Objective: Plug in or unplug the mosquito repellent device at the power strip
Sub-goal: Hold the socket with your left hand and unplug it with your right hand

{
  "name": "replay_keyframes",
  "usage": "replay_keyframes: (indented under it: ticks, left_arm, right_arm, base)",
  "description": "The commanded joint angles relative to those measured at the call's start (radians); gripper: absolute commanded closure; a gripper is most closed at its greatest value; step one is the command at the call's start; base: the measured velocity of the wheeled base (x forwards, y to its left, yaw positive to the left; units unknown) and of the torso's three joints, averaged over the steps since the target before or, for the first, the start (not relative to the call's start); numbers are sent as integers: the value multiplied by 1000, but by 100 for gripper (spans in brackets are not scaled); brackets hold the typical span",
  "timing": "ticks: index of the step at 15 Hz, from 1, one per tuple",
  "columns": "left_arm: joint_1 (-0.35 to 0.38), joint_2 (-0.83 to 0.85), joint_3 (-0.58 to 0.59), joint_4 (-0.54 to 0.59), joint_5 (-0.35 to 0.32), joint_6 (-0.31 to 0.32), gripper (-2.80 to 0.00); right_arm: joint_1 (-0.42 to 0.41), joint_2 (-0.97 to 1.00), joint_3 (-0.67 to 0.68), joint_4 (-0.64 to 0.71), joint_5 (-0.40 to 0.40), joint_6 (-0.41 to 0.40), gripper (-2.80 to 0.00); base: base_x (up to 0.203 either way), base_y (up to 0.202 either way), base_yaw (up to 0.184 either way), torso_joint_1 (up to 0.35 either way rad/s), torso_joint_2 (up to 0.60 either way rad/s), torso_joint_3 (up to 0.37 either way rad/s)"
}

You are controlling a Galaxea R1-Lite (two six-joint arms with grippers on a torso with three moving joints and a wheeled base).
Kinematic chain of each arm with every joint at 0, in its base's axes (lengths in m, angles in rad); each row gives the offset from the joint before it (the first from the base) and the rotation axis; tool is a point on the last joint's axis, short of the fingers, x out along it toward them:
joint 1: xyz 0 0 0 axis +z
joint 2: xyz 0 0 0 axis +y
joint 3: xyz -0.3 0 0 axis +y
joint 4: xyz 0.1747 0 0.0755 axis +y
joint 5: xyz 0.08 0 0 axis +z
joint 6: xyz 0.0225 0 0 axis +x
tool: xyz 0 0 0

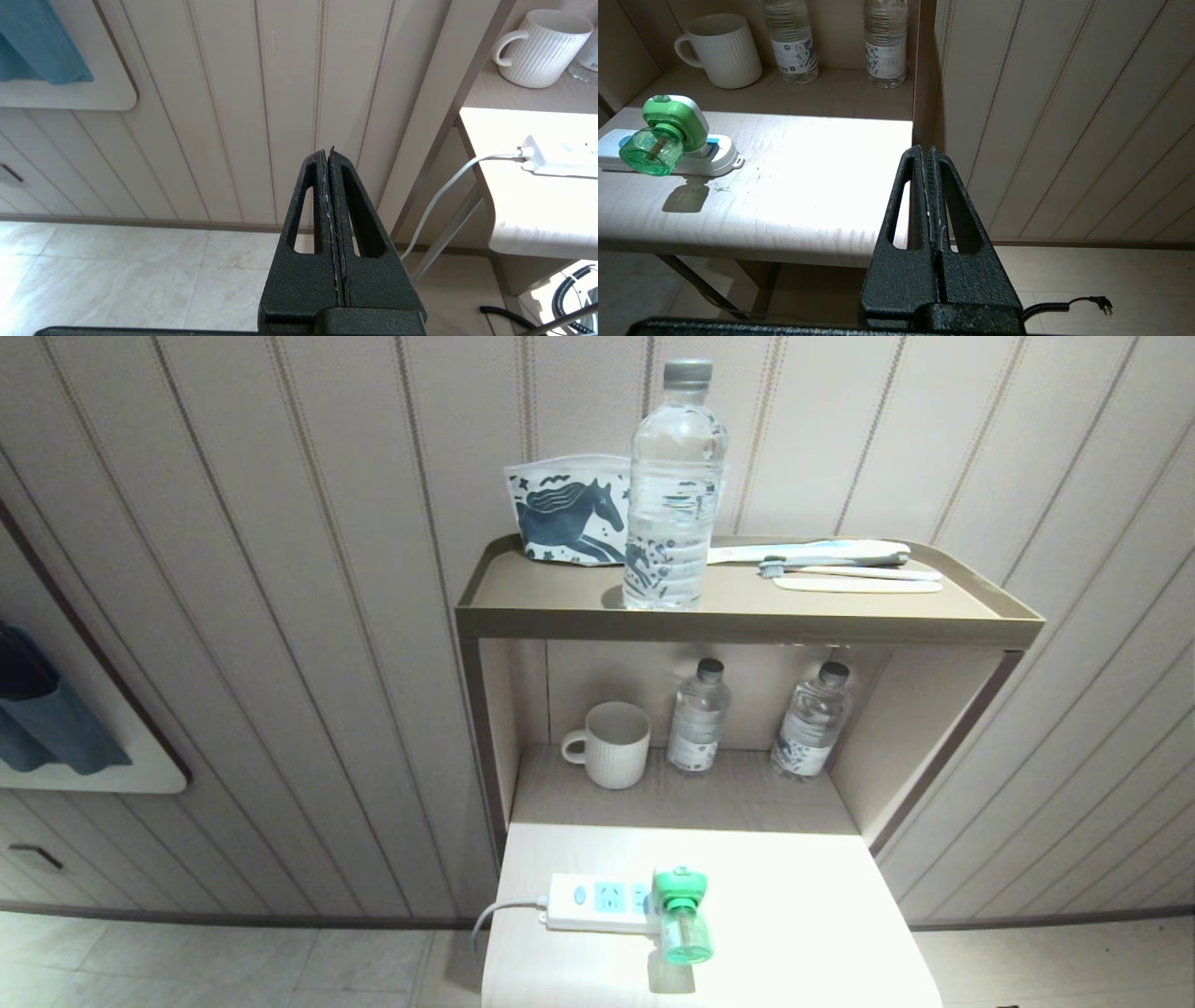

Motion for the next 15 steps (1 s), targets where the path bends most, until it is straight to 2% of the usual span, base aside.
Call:
replay_keyframes:
  ticks: [1, 15]
  left_arm:
    - [0, 0, 0, 0, 0, 0, 0]
    - [0, 0, 0, 0, 0, 0, 0]
  right_arm:
    - [0, 2, 0, 0, -1, 0, 0]
    - [0, 2, 0, 0, 1, 0, 0]
  base:
    - [0, 0, 0, 0, 0, 0]
    - [0, 0, 0, 0, 0, 0]
